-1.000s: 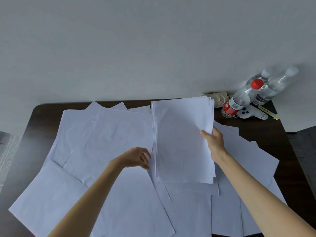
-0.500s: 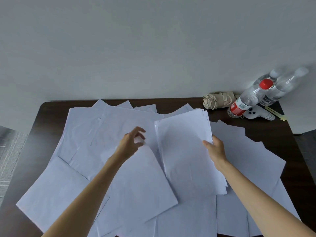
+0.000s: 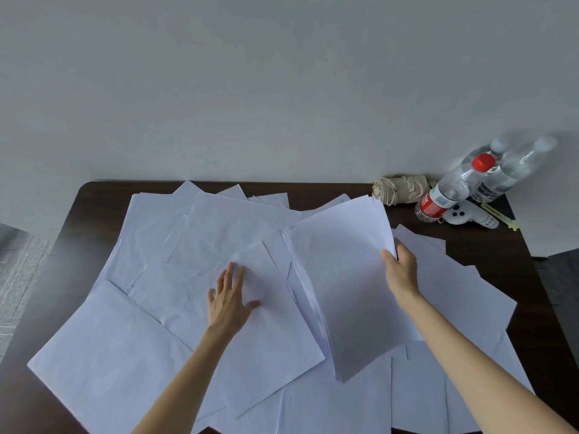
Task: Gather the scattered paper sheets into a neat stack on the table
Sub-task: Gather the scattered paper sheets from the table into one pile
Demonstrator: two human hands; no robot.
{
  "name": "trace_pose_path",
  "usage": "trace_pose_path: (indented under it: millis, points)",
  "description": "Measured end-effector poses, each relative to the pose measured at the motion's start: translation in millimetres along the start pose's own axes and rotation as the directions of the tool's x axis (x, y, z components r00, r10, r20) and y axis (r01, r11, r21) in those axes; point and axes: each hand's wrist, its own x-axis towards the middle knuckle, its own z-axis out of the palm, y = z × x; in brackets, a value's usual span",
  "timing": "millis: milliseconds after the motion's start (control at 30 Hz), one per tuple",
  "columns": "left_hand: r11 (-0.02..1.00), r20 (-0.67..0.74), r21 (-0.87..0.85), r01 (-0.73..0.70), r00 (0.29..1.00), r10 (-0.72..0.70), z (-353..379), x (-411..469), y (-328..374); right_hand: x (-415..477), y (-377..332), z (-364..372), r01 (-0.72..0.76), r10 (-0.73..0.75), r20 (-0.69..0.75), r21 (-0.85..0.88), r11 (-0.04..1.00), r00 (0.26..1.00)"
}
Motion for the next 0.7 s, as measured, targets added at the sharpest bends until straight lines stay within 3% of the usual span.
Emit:
trace_pose_path:
  millis: [67,133,167,200,267,300,400,500,600,700]
  points:
    - [0.999,0.004,-0.041,0.003,1.000,-0.003,-7,3,6,-1,-7,0,0.020,-0.021,0.042,0.018,1.000,0.999]
    - [0.951,-0.033,-0.308,0.022,0.999,-0.034,-16,0,17,-6,-15,2,0.038,-0.042,0.081,0.043,0.998,0.996]
    - [0.836,0.000,-0.546,0.056,0.998,-0.067,-24,-6,24,-10,-19,5,0.043,-0.049,0.104,0.057,0.997,0.993]
    - [0.624,0.074,-0.774,0.110,0.994,-0.083,-33,-15,34,-15,-22,8,0.043,-0.051,0.127,0.068,0.997,0.991]
    - [0.225,0.265,-0.940,0.257,0.964,0.007,-46,-33,48,-22,-24,19,0.043,-0.057,0.167,0.081,0.996,0.984]
    - [0.153,0.317,-0.940,0.304,0.946,0.072,-50,-42,51,-26,-24,25,0.043,-0.058,0.184,0.086,0.995,0.981]
    - [0.142,0.348,-0.933,0.331,0.931,0.113,-49,-62,47,-40,-27,51,0.020,-0.037,0.232,0.071,0.997,0.972]
    - [0.126,0.295,-0.944,0.306,0.950,-0.101,-38,-73,28,-58,-32,84,0.016,-0.026,0.298,0.035,0.999,0.954]
    - [0.135,0.192,-0.960,0.247,0.925,-0.328,-30,-74,2,-73,-40,116,0.000,0.008,0.372,-0.024,1.000,0.928]
    - [0.136,0.182,-0.956,0.261,0.887,-0.425,-25,-74,-22,-83,-43,138,-0.068,0.110,0.412,-0.116,0.991,0.904]
